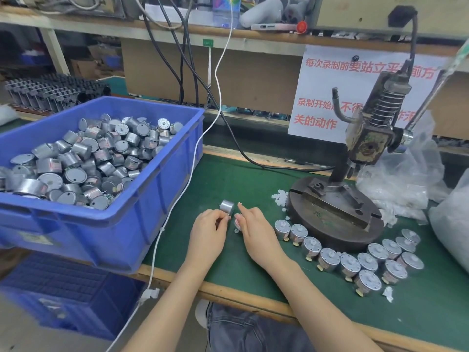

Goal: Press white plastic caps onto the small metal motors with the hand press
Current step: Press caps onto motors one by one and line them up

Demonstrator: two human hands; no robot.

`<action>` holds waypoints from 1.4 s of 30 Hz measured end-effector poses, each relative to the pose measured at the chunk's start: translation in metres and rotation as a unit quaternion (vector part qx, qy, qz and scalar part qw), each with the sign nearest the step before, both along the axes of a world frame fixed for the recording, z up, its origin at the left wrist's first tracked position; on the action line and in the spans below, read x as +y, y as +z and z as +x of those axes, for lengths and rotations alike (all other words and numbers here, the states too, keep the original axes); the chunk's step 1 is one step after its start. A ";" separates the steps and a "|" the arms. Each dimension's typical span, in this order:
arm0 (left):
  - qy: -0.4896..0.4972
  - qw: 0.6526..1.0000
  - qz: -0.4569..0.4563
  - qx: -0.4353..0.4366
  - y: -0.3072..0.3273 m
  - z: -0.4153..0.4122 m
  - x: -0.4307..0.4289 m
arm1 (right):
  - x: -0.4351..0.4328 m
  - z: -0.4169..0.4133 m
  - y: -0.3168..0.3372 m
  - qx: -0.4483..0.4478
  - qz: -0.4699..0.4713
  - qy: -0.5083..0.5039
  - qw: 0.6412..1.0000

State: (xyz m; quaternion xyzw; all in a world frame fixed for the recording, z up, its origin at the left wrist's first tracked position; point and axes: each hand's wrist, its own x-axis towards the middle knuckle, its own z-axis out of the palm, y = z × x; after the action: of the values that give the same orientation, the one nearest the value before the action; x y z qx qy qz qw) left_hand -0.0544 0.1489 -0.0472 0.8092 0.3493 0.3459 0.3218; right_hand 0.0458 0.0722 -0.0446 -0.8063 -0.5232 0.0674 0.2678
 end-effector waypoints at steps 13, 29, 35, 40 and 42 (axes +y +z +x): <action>0.003 0.998 0.059 0.029 -0.002 0.001 -0.002 | 0.001 -0.003 -0.003 -0.129 -0.026 0.049 0.990; -0.014 0.995 0.082 0.050 -0.003 0.002 0.000 | -0.005 -0.001 0.000 -0.095 0.031 0.019 0.995; -0.003 0.986 0.138 0.090 -0.004 0.005 -0.002 | -0.024 -0.002 0.004 -0.158 0.082 -0.004 0.984; 0.001 0.985 0.142 0.096 -0.004 0.006 -0.002 | -0.035 0.001 0.011 -0.137 -0.013 -0.009 0.990; 0.003 0.985 0.139 0.100 -0.003 0.006 -0.002 | -0.036 -0.001 0.017 -0.131 -0.045 -0.004 0.990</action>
State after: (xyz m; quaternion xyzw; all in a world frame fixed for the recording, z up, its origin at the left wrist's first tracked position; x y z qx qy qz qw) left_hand -0.0486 0.1465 -0.0502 0.8755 0.3306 0.3098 0.1684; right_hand 0.0450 0.0361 -0.0275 -0.8213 -0.5472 -0.0163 0.1604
